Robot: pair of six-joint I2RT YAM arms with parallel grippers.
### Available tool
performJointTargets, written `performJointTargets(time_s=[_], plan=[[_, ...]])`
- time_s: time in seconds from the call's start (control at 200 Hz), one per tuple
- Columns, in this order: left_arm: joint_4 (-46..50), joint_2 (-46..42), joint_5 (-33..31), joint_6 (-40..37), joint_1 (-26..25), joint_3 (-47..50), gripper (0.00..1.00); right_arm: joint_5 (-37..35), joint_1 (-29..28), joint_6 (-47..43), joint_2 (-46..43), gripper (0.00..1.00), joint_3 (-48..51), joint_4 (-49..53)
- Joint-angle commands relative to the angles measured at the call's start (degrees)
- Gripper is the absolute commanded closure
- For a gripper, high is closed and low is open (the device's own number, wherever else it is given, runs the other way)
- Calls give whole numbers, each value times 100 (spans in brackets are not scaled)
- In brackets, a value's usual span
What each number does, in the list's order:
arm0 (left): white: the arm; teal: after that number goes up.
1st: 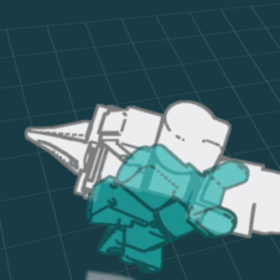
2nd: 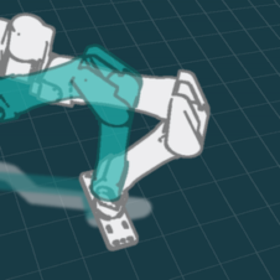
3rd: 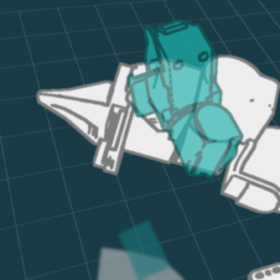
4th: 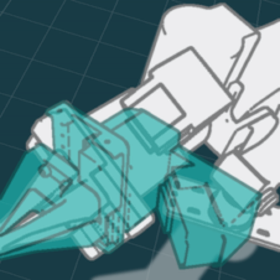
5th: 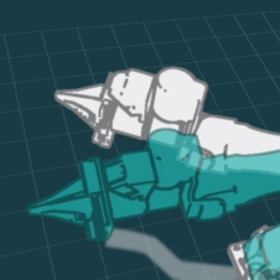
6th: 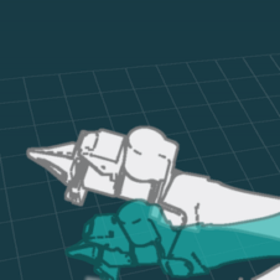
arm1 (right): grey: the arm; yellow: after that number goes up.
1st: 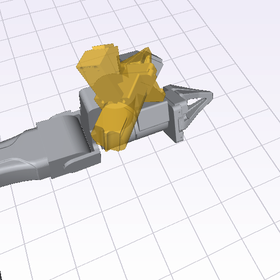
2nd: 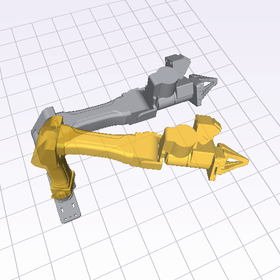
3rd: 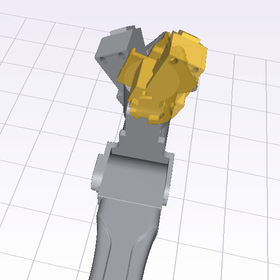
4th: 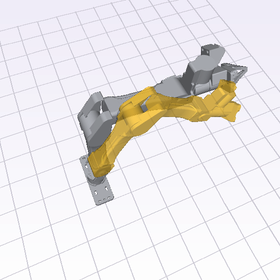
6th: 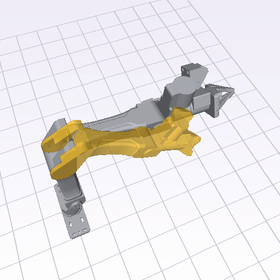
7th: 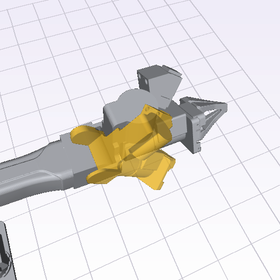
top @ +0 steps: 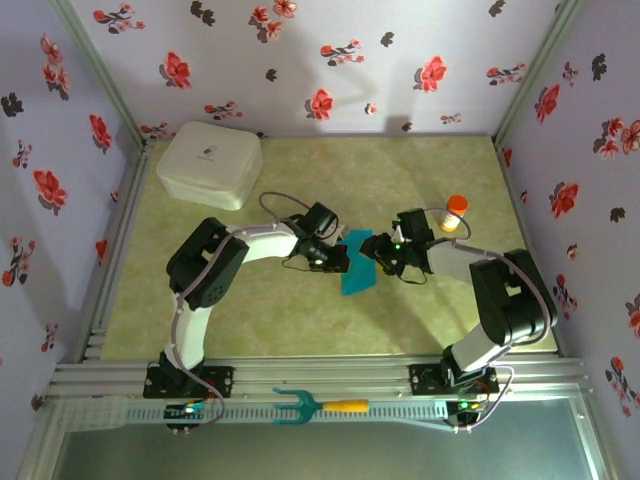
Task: Fold a paper plane with a square sheet of paper (pick it up from the middle)
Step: Turn over the paper at the center of the table.
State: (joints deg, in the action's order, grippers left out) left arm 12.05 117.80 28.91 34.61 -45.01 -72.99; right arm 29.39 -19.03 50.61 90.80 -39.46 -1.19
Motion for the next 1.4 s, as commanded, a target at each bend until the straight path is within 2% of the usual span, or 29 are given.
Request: performJointTargets(time_s=[0.0, 0.235, 0.365, 0.44, 0.595, 0.67, 0.745, 0.86, 1.06, 1.215, 1.395], plan=[[197, -106, -194, 61, 1, 125, 98, 299, 54, -63, 223, 53, -59, -337], [139, -202, -204, 82, 2, 162, 97, 357, 153, -116, 237, 64, 83, -535], [87, -261, -209, 115, 1, 154, 95, 429, 213, -205, 284, 80, 105, -540], [44, -346, -206, 124, 0, 154, 94, 428, 215, -257, 245, 86, 118, -549], [-58, -604, -309, 177, 1, 210, 84, 377, 215, -443, 87, 96, -8, -278], [-54, -753, -405, 193, 10, 236, 76, 368, 213, -501, -27, 98, -82, -150], [-63, -971, -619, 187, 19, 314, 73, 176, 196, -718, -203, 98, -242, 289], [65, -1359, -1124, 179, 102, 449, 69, -738, 36, -1412, -568, 98, -760, 1615], [355, -2211, -2339, 184, 354, 869, 68, -3369, -732, -2264, -691, 97, -1931, 3765], [473, -2802, -3062, 389, 623, 1288, 68, -5390, -1307, -2281, -408, 98, -2498, 4528], [536, -3379, -3592, 679, 952, 1711, 68, -6757, -1893, -2285, 72, 100, -2672, 4669]])
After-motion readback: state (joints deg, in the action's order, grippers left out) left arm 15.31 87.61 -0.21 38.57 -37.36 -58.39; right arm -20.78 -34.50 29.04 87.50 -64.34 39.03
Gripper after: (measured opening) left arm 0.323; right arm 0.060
